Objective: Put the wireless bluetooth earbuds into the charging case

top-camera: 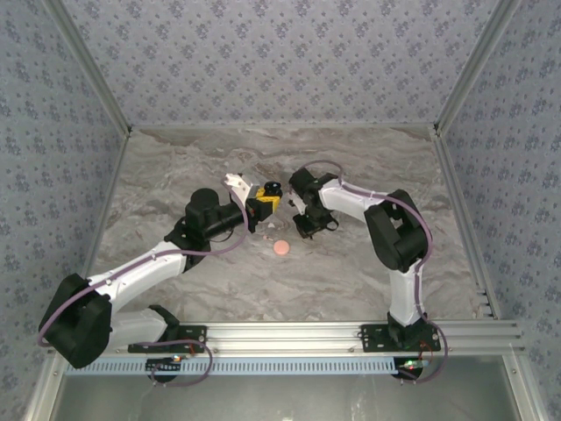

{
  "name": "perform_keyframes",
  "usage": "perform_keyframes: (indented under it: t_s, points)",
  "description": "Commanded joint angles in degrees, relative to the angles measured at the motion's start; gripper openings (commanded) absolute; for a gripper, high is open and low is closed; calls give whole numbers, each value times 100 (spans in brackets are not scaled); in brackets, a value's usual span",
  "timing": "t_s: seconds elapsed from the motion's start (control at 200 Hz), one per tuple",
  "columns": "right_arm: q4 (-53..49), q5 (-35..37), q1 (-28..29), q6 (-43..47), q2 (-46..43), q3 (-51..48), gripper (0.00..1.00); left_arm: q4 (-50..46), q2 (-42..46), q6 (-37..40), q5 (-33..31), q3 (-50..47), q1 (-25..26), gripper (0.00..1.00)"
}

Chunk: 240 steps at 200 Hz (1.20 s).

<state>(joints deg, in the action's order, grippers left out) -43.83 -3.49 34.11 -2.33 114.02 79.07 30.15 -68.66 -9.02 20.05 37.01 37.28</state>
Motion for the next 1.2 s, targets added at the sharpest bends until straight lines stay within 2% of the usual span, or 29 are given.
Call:
perform_keyframes:
  t_s: [0.0,0.05,0.125,0.355,0.565,0.905,1.194]
  points:
    - [-345,149,-133,320,44,171,31,193,126,42,-37,63,0,14]
    - [-339,120,-156,229,29,196,41,193,131,40,-36,67,8,14]
    - [-329,-12,-188,41,-30,221,49,197,130,39,-42,68,5,14]
    - [2,-189,-247,-997,-335,23,54,184,125,39,-36,67,5,14]
    - [192,-231,-216,-1554,-347,-146,50,193,116,32,-28,65,5,14]
    - [11,-21,19,-1716,-149,-32,38,213,99,23,-32,51,6,14]
    - [-202,330,115,-1800,-21,99,35,247,118,7,-37,22,7,14]
